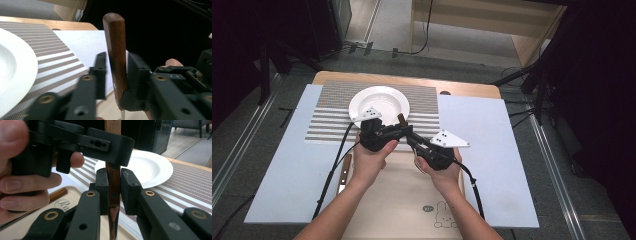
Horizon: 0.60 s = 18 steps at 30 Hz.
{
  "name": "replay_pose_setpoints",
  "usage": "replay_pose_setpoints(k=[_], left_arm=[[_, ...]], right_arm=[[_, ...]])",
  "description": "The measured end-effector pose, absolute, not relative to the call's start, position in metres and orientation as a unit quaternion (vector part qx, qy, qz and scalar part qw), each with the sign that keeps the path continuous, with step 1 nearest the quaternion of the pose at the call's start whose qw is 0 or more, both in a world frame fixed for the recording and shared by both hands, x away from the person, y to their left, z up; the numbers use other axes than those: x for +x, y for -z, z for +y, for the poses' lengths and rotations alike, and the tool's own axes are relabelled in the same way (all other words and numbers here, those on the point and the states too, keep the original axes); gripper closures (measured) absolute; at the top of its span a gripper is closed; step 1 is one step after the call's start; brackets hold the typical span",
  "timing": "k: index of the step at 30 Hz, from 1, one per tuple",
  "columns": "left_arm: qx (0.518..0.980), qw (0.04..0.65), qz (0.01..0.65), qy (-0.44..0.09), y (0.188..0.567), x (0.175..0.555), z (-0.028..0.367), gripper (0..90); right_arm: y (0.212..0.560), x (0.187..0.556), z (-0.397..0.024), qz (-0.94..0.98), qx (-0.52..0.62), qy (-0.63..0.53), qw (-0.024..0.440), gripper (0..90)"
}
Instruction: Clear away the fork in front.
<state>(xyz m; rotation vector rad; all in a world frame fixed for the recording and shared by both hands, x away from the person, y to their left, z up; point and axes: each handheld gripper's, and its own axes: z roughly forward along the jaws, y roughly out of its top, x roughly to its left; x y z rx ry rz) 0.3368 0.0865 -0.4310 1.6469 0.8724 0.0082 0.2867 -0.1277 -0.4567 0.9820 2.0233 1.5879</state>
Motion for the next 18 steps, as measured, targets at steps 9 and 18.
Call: replay_pose_setpoints(k=[9, 18], left_arm=[[0.696, 0.617, 0.367, -0.010, 0.427, 0.336, 0.094, 78.9], [0.697, 0.627, 0.348, -0.012, 0.426, 0.333, 0.109, 79.2]], right_arm=[[0.456, 0.282, -0.127, 0.716, 0.319, -0.586, 0.206, 49.5], [0.460, 0.277, -0.148, 0.714, 0.365, -0.556, 0.218, 23.7]])
